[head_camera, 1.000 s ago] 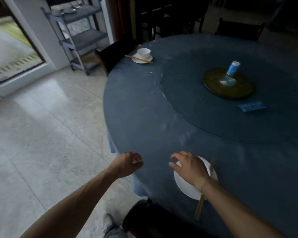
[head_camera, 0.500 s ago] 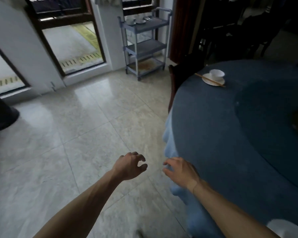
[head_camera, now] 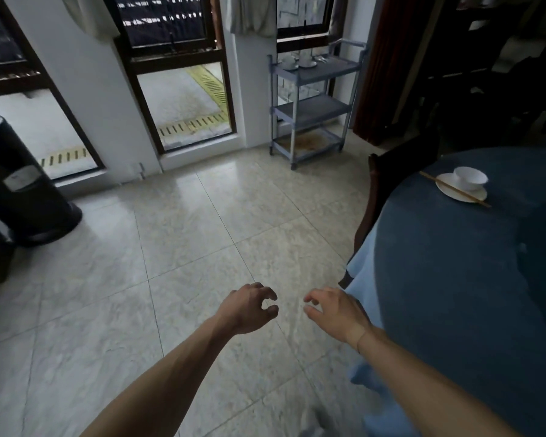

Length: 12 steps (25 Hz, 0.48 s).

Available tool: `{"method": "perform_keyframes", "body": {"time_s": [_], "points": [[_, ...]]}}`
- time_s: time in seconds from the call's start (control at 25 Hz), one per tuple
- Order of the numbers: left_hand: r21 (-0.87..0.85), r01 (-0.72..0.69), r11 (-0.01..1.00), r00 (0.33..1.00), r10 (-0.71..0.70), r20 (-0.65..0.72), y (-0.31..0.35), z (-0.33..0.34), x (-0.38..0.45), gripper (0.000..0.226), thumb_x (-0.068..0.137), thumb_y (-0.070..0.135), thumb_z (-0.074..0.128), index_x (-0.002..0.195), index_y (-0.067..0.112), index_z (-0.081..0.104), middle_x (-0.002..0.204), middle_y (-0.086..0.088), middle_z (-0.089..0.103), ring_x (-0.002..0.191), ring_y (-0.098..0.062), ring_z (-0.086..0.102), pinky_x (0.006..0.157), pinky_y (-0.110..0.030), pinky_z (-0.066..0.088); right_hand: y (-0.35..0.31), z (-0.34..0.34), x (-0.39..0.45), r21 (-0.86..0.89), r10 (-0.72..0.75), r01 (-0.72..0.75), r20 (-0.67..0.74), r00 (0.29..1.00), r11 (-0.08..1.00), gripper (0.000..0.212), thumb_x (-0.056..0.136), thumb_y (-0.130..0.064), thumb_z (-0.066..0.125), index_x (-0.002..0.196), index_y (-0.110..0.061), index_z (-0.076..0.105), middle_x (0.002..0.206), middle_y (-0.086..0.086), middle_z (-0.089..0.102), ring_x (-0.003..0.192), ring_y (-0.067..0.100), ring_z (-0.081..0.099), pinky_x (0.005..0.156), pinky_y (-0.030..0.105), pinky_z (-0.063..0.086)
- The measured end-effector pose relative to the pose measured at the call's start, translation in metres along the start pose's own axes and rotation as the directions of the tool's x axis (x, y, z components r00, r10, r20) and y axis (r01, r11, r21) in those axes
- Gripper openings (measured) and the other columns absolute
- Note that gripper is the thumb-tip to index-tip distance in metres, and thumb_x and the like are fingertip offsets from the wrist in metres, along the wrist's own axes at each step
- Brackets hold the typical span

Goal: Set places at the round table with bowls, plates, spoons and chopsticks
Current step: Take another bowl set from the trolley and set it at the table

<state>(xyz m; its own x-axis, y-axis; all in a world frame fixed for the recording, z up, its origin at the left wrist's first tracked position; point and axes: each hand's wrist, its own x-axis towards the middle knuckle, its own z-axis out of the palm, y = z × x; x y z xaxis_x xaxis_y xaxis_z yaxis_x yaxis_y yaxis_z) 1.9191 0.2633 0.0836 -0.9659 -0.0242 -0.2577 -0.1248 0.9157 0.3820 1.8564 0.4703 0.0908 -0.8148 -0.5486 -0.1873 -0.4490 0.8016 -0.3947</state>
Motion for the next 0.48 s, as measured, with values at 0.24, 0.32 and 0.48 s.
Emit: {"method": "perform_keyframes", "body": {"time_s": [0.24, 0.32, 0.48], "points": [[0.004, -0.023, 1.000, 1.000, 0.023, 0.013, -0.005, -0.037, 0.119, 0.039, 0.091, 0.046, 0.050, 0.126, 0.029, 0.059, 0.133, 0.006, 0.057, 0.120, -0.017, 0.054, 0.099, -0.039, 0.044, 0.032, -0.036, 0.109, -0.017, -0.017, 0.017, -0.026, 1.000, 1.000, 0.034, 0.094, -0.043, 0.048, 0.121, -0.027, 0.061, 0.117, -0.005, 0.065, 0.107, 0.015, 0.058, 0.088, 0.031, 0.047], [-0.005, -0.027, 1.000, 1.000, 0.027, 0.010, -0.001, -0.056, 0.165, 0.039, 0.091, 0.045, 0.051, 0.126, 0.030, 0.058, 0.133, 0.007, 0.057, 0.122, -0.017, 0.053, 0.101, -0.040, 0.043, 0.048, -0.057, 0.151, -0.023, -0.026, 0.025, -0.045, 0.999, 0.999, 0.034, 0.095, -0.042, 0.047, 0.122, -0.026, 0.060, 0.117, -0.005, 0.064, 0.107, 0.015, 0.058, 0.088, 0.031, 0.046], [-0.017, -0.017, 1.000, 1.000, 0.017, 0.003, 0.006, -0.091, 0.249, 0.041, 0.090, 0.047, 0.050, 0.126, 0.030, 0.058, 0.132, 0.007, 0.058, 0.123, -0.015, 0.052, 0.101, -0.040, 0.044, 0.080, -0.100, 0.229, -0.016, -0.019, 0.018, -0.060, 0.998, 1.000, 0.035, 0.095, -0.041, 0.047, 0.123, -0.026, 0.060, 0.115, -0.003, 0.064, 0.106, 0.016, 0.058, 0.093, 0.035, 0.046]]}}
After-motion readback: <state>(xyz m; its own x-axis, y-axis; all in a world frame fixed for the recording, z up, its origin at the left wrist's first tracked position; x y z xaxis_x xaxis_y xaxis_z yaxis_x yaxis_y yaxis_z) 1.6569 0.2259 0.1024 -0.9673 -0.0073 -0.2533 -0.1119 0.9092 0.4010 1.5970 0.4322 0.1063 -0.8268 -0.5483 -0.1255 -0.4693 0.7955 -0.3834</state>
